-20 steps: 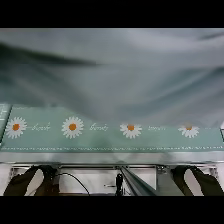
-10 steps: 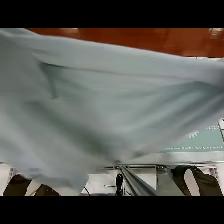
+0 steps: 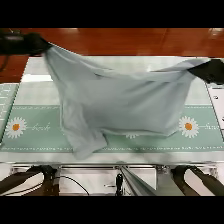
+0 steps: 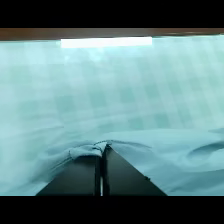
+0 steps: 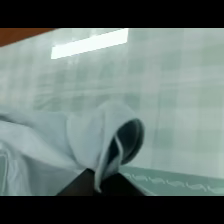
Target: Fold the shirts.
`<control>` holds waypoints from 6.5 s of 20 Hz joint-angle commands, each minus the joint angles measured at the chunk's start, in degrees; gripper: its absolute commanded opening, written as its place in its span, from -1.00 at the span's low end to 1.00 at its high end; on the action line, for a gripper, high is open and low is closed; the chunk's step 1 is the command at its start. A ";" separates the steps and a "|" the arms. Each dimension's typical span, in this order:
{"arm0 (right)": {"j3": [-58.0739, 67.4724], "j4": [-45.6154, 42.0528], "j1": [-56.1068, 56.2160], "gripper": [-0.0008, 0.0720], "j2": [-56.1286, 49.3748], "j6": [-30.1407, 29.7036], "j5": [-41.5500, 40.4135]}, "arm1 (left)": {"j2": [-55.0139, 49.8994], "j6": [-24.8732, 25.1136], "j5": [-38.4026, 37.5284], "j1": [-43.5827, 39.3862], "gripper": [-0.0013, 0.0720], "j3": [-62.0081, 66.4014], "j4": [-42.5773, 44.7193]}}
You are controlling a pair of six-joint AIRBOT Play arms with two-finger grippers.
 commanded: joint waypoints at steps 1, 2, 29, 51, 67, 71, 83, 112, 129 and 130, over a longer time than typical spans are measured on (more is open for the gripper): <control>1.03 12.04 0.07 -0.89 -15.41 -5.51 -8.11 | -9.73 -0.02 10.47 -2.23 -0.91 -0.50 -6.86; 2.51 13.68 0.07 -0.89 -19.30 -5.51 -8.70 | -11.67 -0.02 11.34 -2.21 -0.91 -0.50 -9.55; -38.51 3.48 -13.55 0.72 10.49 -6.21 2.78 | 4.00 9.38 -8.26 26.91 0.96 -54.69 -16.00; -39.54 -25.73 -18.69 0.72 9.70 12.94 0.66 | 0.57 13.27 -4.00 11.76 -0.91 -51.04 -18.64; -22.86 -11.72 2.16 -0.89 -16.59 6.38 -8.50 | 0.63 13.03 -5.09 11.52 -0.91 -50.99 -18.71; -5.11 -13.60 2.23 -0.90 -14.69 6.47 1.53 | 3.89 13.22 -11.47 12.17 -0.91 -40.65 -19.78; 42.03 -21.75 2.80 -0.90 12.31 13.25 9.25 | 25.81 3.02 -6.08 12.26 -0.91 18.56 0.22; -1.33 -12.70 6.93 -0.90 -5.18 9.44 -23.28 | 0.09 -10.58 21.77 0.81 -0.91 -14.19 10.75; 26.51 -11.19 8.20 -0.90 -43.21 11.23 -1.64 | -23.65 -16.83 0.26 1.68 -0.91 1.49 9.92; 26.56 -11.61 7.69 -0.90 -43.21 9.64 2.69 | -23.26 -14.34 -2.82 2.08 -0.91 2.27 9.97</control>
